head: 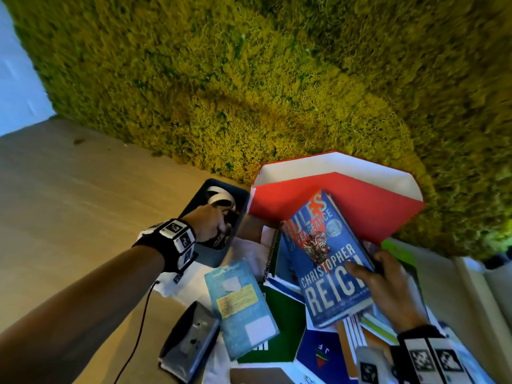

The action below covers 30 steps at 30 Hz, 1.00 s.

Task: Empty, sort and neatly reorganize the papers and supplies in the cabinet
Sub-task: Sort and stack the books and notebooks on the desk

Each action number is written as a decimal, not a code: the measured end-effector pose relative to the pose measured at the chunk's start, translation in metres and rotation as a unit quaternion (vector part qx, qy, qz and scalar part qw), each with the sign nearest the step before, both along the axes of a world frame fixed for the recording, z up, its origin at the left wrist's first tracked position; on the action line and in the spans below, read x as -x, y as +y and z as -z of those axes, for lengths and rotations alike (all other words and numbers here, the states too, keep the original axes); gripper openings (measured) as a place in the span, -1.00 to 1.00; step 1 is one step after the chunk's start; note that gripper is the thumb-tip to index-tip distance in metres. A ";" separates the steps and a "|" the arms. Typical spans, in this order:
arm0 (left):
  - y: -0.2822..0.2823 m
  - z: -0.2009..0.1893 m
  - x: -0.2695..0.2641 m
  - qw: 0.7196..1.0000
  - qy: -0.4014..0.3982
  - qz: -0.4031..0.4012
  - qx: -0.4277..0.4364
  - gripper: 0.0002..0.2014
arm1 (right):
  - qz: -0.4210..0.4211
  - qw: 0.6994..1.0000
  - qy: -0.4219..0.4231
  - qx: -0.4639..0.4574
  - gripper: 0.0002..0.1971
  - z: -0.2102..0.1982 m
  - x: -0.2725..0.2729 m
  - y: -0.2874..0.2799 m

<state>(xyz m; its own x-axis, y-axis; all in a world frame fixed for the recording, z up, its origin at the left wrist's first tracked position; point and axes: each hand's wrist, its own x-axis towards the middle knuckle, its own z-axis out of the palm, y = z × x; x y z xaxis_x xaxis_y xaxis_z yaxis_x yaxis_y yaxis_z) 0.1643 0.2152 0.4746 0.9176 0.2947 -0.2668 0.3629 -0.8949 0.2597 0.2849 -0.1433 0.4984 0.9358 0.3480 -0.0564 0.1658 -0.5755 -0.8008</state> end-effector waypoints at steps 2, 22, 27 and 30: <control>-0.002 -0.007 -0.003 0.999 -0.032 -0.032 0.012 -0.67 | 0.013 1.000 0.005 -0.014 -0.30 -0.001 0.003 0.000; -0.334 -0.004 -0.092 0.954 -0.173 0.139 0.200 -0.81 | 0.295 0.948 -0.014 -0.117 -0.54 -0.027 0.020 -0.210; -0.417 0.024 -0.113 0.955 -0.128 0.177 0.199 -0.83 | 0.356 0.932 -0.036 -0.065 -0.42 -0.004 0.023 -0.291; -0.460 0.037 -0.123 0.962 -0.094 0.209 0.152 -0.80 | 0.361 0.930 -0.063 -0.018 -0.53 -0.013 0.033 -0.323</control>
<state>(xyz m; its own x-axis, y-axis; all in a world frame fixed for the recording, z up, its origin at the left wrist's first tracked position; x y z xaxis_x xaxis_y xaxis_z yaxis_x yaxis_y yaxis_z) 0.2868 -0.2444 0.4380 0.9795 -0.1748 -0.1004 -0.0900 -0.8246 0.5584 0.2519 -0.4664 0.5119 0.9251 -0.3735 0.0689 -0.1598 -0.5472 -0.8216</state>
